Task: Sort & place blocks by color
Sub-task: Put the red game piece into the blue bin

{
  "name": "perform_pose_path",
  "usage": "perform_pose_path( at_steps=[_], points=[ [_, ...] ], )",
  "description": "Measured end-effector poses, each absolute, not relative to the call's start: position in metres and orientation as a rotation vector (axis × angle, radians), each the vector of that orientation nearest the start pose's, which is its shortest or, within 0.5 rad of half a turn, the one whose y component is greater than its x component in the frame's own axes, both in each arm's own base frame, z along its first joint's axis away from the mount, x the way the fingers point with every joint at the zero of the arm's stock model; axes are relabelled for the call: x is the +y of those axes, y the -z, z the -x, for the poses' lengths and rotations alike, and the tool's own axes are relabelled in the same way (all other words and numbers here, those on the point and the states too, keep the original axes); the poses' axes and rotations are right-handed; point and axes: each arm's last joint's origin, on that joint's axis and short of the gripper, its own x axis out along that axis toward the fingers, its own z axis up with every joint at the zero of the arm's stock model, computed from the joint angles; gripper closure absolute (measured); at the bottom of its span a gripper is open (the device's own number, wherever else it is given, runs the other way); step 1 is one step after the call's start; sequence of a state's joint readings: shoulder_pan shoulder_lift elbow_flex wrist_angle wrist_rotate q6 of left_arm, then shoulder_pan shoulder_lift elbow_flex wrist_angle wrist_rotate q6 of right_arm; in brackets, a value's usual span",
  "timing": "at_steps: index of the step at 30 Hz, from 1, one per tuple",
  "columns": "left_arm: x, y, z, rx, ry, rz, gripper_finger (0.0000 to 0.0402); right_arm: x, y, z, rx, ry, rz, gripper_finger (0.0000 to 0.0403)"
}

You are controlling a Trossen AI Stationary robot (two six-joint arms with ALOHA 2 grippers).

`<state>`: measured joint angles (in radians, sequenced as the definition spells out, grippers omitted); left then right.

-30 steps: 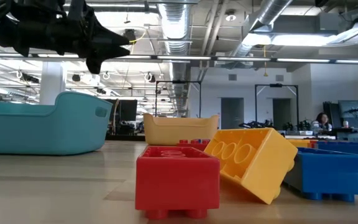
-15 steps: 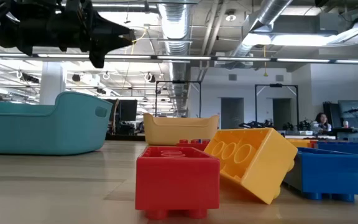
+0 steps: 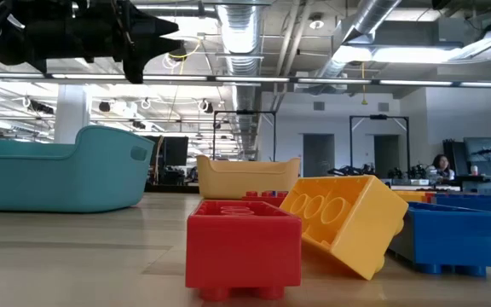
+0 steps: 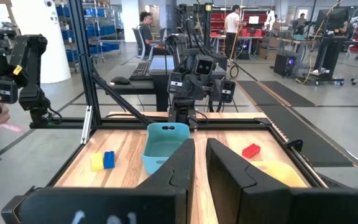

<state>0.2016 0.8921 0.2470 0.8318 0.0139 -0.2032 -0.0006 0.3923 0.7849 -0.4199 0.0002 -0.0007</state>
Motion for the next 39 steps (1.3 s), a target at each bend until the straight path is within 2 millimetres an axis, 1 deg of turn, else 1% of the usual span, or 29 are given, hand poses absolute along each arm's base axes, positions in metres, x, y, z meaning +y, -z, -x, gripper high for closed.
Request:
perform_pose_path(
  at_steps=[4, 10, 14, 18, 23, 25, 28, 32, 35, 39],
  points=[
    [0.036, -0.228, -0.178, -0.204, -0.159, 0.182, 0.0233, 0.0, -0.347, -0.076, 0.063, 0.0, 0.028, 0.0336],
    [0.033, -0.227, -0.178, -0.184, -0.056, 0.174, 0.0233, 0.0, -0.344, -0.076, 0.099, 0.0, 0.027, 0.0336],
    [0.032, -0.226, -0.178, -0.175, -0.019, 0.166, 0.0233, 0.0, -0.343, -0.076, 0.105, 0.0, 0.027, 0.0336],
    [0.033, -0.226, -0.178, -0.178, -0.069, 0.105, 0.0233, 0.0, -0.346, -0.076, 0.083, 0.002, 0.069, 0.0336],
    [0.035, -0.226, -0.178, -0.183, -0.153, 0.103, 0.0233, 0.0, -0.35, -0.076, 0.04, 0.002, 0.137, 0.0336],
    [0.035, -0.226, -0.178, -0.181, -0.161, 0.095, 0.0233, 0.0, -0.351, -0.076, 0.022, 0.003, 0.126, 0.0336],
    [0.035, -0.226, -0.178, -0.183, -0.161, 0.093, 0.0233, 0.0, -0.352, -0.076, 0.014, 0.002, 0.057, 0.0336],
    [0.035, -0.227, -0.178, -0.194, -0.16, 0.098, 0.0233, -0.002, -0.357, -0.076, -0.038, 0.041, 0.053, 0.0336],
    [0.036, -0.228, -0.178, -0.199, -0.163, 0.11, 0.0233, -0.001, -0.365, -0.08, -0.116, 0.037, 0.051, 0.0336],
    [0.036, -0.234, -0.176, -0.263, -0.176, 0.133, 0.0233, -0.001, -0.368, -0.084, -0.156, 0.031, 0.055, 0.0336]
  ],
)
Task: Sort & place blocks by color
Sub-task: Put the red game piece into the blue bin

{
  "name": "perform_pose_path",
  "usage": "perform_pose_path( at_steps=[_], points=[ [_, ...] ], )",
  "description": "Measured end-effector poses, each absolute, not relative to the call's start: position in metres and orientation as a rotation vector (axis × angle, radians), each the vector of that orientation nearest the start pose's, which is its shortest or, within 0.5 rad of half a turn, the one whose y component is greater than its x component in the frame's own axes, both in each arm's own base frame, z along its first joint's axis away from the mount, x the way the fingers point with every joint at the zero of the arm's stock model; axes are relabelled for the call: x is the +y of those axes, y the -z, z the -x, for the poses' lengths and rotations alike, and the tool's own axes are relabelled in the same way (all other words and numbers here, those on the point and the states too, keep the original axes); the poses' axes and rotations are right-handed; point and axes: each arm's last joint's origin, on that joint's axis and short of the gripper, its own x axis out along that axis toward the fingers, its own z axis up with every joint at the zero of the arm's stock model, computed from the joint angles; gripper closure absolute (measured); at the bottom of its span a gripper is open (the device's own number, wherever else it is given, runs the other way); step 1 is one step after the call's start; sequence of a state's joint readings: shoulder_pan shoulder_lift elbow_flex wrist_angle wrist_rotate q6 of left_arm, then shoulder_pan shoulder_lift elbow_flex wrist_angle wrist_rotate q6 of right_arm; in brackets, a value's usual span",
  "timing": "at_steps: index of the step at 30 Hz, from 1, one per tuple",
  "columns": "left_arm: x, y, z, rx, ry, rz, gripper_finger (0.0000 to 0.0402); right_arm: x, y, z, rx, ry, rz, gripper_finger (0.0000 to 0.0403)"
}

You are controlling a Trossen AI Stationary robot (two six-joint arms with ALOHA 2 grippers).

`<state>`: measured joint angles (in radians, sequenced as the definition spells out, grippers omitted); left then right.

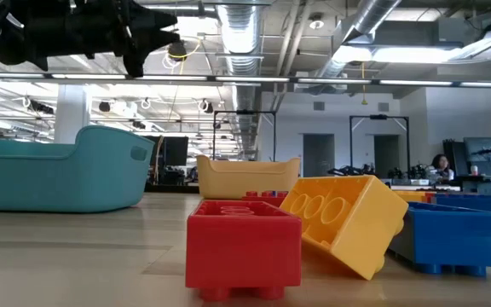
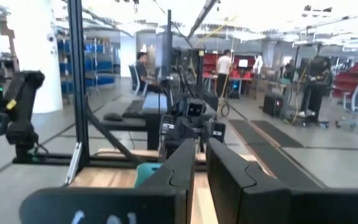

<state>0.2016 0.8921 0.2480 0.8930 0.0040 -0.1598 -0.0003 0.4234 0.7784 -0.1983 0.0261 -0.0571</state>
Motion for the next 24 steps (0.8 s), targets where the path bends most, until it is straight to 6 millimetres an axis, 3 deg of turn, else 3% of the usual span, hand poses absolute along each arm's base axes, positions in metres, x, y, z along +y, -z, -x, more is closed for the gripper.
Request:
perform_pose_path(
  at_steps=[4, 9, 12, 17, 24],
  points=[
    [0.037, -0.235, -0.176, -0.283, -0.205, 0.167, 0.0233, -0.003, -0.369, -0.094, -0.147, 0.075, 0.037, 0.0336],
    [0.038, -0.229, -0.177, -0.216, -0.231, 0.149, 0.0233, -0.008, -0.36, -0.112, -0.059, 0.186, -0.106, 0.0336],
    [0.038, -0.22, -0.18, -0.135, -0.243, 0.16, 0.0233, -0.013, -0.349, -0.125, 0.038, 0.292, -0.156, 0.0336],
    [0.039, -0.22, -0.181, -0.141, -0.252, 0.161, 0.0233, -0.023, -0.331, -0.14, 0.188, 0.484, -0.188, 0.0336],
    [0.038, -0.223, -0.179, -0.172, -0.237, 0.169, 0.0233, -0.029, -0.298, -0.146, 0.477, 0.608, -0.338, 0.0328]
  ],
)
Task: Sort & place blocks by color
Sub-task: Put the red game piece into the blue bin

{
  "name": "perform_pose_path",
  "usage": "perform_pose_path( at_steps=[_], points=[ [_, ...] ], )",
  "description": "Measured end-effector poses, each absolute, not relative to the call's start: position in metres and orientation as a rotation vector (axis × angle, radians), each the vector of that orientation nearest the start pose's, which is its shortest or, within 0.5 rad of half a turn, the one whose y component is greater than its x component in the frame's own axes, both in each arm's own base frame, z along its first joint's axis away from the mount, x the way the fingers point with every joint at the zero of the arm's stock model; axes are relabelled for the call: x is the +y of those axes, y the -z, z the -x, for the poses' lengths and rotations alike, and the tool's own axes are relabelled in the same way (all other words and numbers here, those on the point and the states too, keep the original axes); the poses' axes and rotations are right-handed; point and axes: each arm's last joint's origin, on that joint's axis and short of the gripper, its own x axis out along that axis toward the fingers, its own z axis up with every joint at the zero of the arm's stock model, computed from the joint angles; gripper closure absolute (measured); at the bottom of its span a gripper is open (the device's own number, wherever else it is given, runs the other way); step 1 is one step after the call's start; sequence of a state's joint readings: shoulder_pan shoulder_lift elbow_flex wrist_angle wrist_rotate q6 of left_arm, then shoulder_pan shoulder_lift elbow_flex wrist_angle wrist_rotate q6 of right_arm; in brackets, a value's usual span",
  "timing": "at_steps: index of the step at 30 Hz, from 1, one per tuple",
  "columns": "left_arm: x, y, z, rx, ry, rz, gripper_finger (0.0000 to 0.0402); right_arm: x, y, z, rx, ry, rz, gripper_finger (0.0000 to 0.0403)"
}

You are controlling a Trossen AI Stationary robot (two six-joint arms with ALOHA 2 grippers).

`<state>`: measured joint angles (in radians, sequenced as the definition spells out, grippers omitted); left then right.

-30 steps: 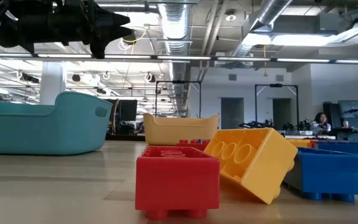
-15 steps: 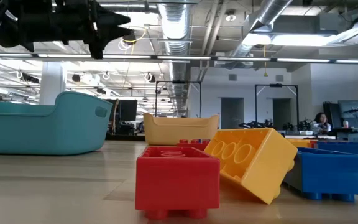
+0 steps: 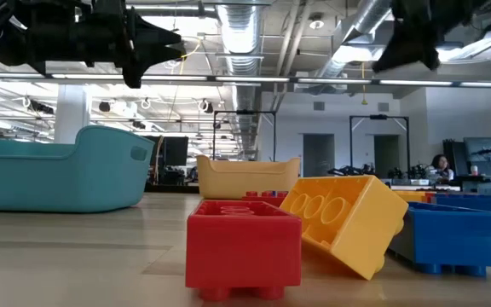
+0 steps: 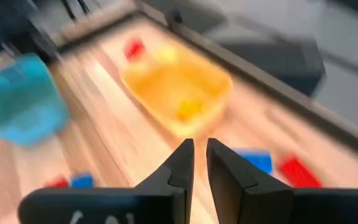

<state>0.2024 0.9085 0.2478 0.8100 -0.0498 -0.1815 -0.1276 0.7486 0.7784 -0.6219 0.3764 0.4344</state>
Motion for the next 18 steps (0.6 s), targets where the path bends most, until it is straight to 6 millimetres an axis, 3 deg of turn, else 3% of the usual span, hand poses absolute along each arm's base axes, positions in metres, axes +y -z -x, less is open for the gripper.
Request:
perform_pose_path(
  at_steps=[4, 9, 14, 18],
  points=[
    [0.038, -0.225, -0.179, -0.192, -0.236, 0.166, 0.0233, -0.03, -0.284, -0.152, 0.602, 0.641, -0.347, 0.0298],
    [0.038, -0.227, -0.179, -0.21, -0.243, 0.162, 0.0233, -0.038, -0.269, -0.169, 0.697, 0.706, -0.332, 0.0224],
    [0.038, -0.228, -0.179, -0.225, -0.242, 0.161, 0.0233, -0.054, -0.249, -0.185, 0.81, 0.803, -0.327, 0.0147],
    [0.038, -0.228, -0.179, -0.225, -0.243, 0.161, 0.0233, -0.072, -0.232, -0.196, 0.88, 0.863, -0.362, 0.0119]
  ],
)
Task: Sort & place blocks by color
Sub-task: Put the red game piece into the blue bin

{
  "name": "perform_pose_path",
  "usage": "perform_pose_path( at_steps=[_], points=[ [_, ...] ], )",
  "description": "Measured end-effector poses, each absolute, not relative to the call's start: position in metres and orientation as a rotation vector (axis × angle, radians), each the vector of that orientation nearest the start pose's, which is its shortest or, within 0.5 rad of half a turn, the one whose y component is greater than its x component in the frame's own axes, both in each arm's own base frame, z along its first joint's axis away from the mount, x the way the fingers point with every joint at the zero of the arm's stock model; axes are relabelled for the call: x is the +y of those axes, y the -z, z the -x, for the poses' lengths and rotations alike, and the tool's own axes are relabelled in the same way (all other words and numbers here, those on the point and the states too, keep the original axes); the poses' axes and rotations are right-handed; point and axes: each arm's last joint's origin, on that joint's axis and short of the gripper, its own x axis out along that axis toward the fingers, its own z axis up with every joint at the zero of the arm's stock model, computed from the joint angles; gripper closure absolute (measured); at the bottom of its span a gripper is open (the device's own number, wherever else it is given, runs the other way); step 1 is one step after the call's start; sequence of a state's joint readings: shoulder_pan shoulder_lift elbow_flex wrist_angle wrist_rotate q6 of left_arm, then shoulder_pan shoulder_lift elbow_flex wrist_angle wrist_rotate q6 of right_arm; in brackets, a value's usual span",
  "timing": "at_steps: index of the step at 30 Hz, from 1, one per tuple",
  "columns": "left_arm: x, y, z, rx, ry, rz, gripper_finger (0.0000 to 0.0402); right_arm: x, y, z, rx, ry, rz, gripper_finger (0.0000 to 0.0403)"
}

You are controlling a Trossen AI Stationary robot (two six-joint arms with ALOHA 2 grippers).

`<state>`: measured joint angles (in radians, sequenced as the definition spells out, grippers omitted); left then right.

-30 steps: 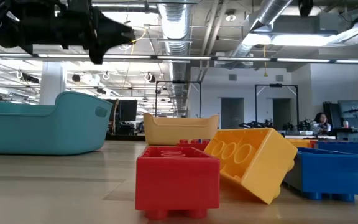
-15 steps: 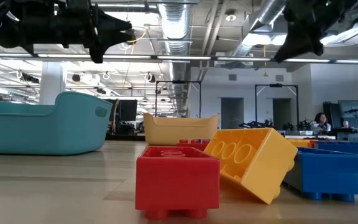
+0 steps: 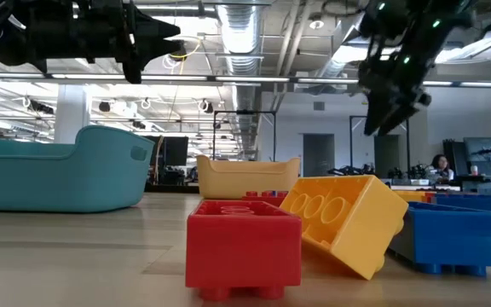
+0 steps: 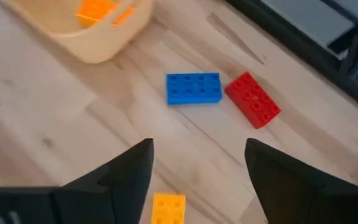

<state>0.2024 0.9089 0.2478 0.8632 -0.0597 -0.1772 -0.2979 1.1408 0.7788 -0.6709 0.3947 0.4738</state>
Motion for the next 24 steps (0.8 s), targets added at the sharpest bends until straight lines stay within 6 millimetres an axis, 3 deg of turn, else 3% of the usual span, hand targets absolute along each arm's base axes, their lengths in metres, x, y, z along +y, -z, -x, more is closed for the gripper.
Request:
perform_pose_path(
  at_steps=[3, 10, 15, 24],
  points=[
    [0.038, -0.228, -0.179, -0.225, -0.243, 0.161, 0.0233, -0.091, -0.221, -0.202, 0.904, 0.864, -0.41, 0.0113],
    [0.038, -0.228, -0.179, -0.225, -0.242, 0.162, 0.0233, -0.135, -0.204, -0.203, 1.01, 0.825, -0.235, 0.0112],
    [0.038, -0.228, -0.179, -0.225, -0.242, 0.162, 0.0233, -0.164, -0.185, -0.194, 1.072, 0.805, -0.314, 0.0112],
    [0.038, -0.228, -0.179, -0.224, -0.242, 0.162, 0.0233, -0.191, -0.16, -0.185, 1.191, 0.771, -0.246, 0.0112]
  ],
)
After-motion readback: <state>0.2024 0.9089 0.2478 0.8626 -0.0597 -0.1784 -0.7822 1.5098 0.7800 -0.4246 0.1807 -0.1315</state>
